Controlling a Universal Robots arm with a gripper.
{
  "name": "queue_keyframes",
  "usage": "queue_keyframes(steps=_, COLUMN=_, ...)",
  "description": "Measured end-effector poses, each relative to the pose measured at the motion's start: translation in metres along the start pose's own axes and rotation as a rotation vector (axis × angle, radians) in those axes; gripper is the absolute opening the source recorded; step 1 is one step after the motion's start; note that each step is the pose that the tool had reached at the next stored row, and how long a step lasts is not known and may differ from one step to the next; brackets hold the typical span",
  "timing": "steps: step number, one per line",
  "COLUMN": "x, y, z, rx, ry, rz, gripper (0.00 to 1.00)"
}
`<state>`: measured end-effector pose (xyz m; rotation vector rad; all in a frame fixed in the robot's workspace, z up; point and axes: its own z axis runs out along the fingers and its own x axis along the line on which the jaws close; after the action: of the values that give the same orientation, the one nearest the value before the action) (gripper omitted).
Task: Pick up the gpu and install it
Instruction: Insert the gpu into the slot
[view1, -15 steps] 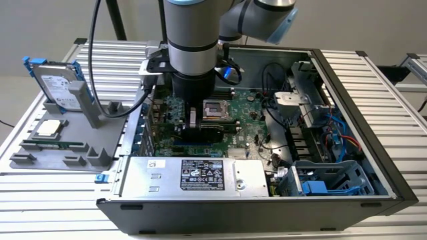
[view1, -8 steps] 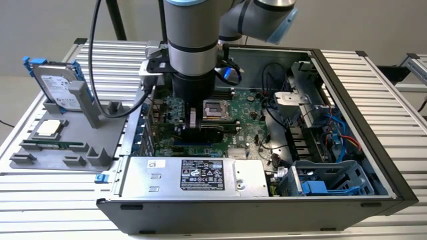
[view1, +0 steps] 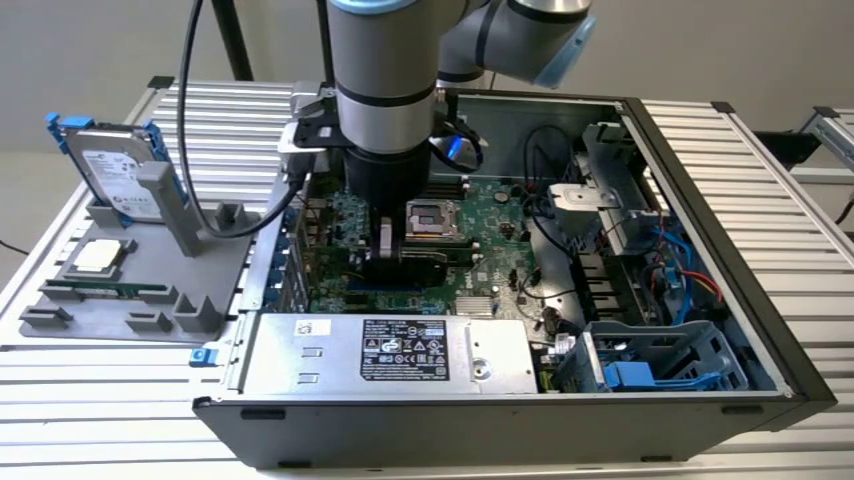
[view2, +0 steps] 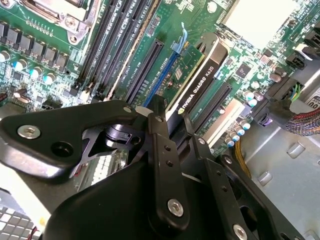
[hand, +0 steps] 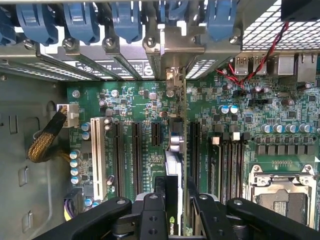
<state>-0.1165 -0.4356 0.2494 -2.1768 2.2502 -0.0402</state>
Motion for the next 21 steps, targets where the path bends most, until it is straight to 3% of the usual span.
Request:
queue_keyframes(steps=5, x=0.0043, y=-0.0001, z=0.0000, rx=-0.0004, ry=-0.0026, rz=0.000, gripper=0.00)
queue_keyframes(steps=21, x=0.0025, y=0.0000, z=0.0016, rx=-0.0006, ry=-0.0005, rz=0.000, gripper=0.00)
